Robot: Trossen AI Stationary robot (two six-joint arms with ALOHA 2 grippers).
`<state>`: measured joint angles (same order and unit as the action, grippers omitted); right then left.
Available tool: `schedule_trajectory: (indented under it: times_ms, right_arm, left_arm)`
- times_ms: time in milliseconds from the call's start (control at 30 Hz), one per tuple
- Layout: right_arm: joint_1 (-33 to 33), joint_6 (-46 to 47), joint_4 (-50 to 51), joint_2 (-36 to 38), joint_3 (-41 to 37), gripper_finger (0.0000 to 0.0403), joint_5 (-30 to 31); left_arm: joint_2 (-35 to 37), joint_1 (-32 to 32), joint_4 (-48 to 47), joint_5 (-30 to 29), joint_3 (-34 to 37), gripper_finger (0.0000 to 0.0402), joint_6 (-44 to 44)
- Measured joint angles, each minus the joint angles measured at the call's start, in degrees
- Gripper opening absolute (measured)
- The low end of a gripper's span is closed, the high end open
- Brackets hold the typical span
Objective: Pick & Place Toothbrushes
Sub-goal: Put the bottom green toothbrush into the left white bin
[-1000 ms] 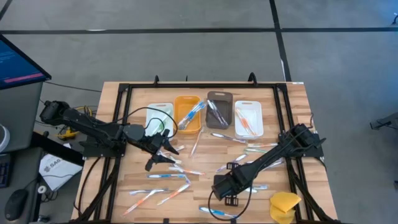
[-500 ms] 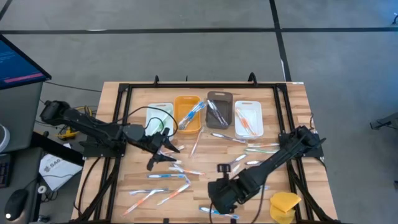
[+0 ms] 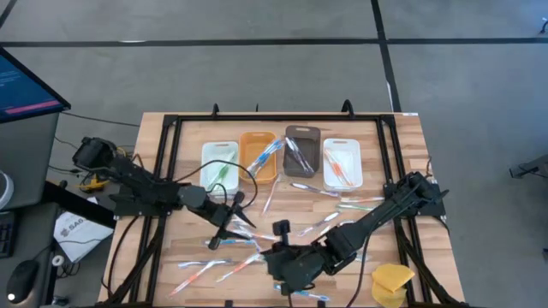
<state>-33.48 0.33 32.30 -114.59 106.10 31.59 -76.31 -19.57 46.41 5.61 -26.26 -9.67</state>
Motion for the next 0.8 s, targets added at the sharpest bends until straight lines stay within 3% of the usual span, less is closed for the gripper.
schedule_trajectory:
  times_ms: [400,600,800]
  right_arm:
    - [4.7,-9.8,-9.9,0.0,0.0,0.0011,-0.2]
    - [7.5,-10.9,-12.1,0.0,0.0,0.0012,-3.6]
    - [8.7,-10.9,-12.0,0.0,0.0,0.0010,-4.7]
  left_arm:
    - [-0.4,0.4,2.0,-0.3,0.0,0.0173,0.0]
    - [-0.4,0.4,2.4,-5.1,0.0,0.0173,0.0]
    - [-0.4,0.4,2.8,-5.9,0.0,0.0173,0.0]
